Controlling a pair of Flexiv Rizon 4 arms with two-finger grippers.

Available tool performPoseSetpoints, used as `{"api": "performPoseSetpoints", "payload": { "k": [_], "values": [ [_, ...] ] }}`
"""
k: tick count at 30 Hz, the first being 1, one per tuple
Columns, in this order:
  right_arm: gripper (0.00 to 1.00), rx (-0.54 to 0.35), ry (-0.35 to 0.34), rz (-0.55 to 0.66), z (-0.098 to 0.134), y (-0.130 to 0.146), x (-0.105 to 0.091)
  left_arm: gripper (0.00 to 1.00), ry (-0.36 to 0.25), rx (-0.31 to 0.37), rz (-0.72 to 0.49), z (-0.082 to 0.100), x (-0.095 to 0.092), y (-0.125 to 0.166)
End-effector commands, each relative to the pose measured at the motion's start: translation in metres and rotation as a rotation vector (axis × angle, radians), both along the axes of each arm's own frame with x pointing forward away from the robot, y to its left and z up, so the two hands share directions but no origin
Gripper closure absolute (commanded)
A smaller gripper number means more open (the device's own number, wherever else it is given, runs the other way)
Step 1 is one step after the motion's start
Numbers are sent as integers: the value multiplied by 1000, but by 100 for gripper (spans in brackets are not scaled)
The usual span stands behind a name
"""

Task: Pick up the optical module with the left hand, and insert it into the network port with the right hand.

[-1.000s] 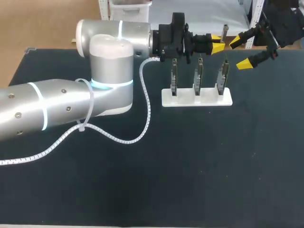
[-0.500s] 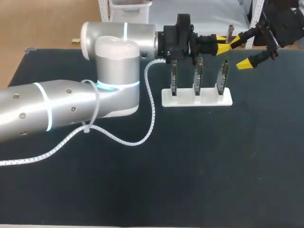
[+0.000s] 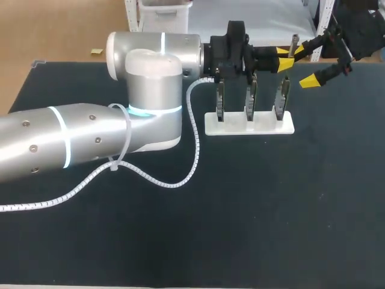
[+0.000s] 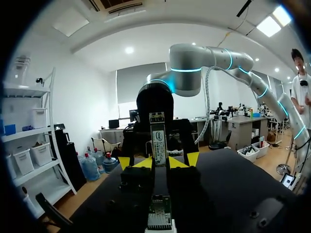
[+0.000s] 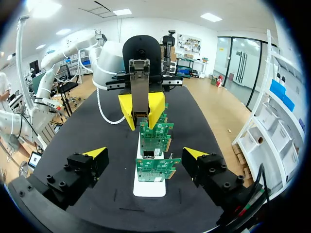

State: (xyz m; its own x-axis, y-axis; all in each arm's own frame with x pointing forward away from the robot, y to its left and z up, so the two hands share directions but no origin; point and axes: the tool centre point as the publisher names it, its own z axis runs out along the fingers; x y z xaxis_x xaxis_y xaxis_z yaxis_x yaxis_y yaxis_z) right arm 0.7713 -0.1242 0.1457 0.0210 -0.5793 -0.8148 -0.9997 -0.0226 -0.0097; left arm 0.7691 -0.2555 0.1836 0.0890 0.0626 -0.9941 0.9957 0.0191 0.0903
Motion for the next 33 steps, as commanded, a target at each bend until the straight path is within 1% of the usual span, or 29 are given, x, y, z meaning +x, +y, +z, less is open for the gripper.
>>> {"api": "performPoseSetpoints", "payload": {
  "k": [1,10,33],
  "values": [
    [0,-1,-3,-4,0,0,-2,100,2,-2,3,-2,1,-3],
    [0,-1,-3,-4,0,0,-2,100,8,1,-11,-5,2,-8],
    [0,-1,-3,-4,0,0,-2,100,25,7,2,-9,2,-10]
  ]
}}
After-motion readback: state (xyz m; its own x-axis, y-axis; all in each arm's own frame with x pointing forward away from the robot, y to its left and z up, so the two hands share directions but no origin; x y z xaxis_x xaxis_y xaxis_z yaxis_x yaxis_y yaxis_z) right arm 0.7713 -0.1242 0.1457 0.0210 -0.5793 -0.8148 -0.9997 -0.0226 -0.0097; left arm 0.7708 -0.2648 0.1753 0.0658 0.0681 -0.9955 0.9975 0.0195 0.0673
